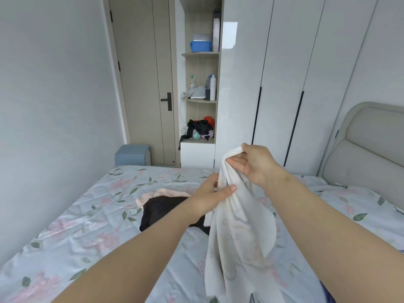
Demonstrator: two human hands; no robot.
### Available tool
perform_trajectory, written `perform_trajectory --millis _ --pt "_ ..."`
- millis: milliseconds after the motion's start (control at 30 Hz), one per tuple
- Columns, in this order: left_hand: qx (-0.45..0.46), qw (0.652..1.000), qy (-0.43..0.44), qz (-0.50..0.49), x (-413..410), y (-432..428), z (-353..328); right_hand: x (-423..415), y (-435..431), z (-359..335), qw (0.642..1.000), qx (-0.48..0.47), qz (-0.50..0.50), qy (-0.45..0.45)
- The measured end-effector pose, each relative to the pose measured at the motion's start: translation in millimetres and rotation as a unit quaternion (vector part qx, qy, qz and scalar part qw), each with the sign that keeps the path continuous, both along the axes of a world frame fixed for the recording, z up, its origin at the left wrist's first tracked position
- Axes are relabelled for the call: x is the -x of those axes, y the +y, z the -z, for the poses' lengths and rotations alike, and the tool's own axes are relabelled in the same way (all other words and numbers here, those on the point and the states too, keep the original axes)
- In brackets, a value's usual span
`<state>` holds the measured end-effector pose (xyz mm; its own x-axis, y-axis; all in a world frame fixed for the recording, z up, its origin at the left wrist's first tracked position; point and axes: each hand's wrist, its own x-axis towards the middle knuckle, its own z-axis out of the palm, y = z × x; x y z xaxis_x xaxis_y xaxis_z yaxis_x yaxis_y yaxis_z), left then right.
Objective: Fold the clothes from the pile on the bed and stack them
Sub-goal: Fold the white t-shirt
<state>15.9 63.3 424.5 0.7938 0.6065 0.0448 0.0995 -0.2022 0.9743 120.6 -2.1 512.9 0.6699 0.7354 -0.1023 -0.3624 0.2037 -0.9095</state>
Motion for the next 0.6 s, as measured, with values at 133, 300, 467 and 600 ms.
perform_trajectory --millis 133,300,467,600 --pt "0.066 0.993 -0.031 -0.093 -11 -4 -4 -10 -14 1 1.000 -0.018 0.009 -0.016" --pt "0.209 0.965 -0.116 -0.107 -19 6 -42 -28 -41 31 0.979 0.084 -0.045 -0.181" --pt "0.252 0.949 -0.132 -0.139 -24 25 -69 -15 -49 45 0.934 0.174 -0.161 -0.267" --pt "0.156 0.976 -0.072 -0.133 -11 33 -64 -16 -32 24 0.981 0.086 -0.047 -0.165"
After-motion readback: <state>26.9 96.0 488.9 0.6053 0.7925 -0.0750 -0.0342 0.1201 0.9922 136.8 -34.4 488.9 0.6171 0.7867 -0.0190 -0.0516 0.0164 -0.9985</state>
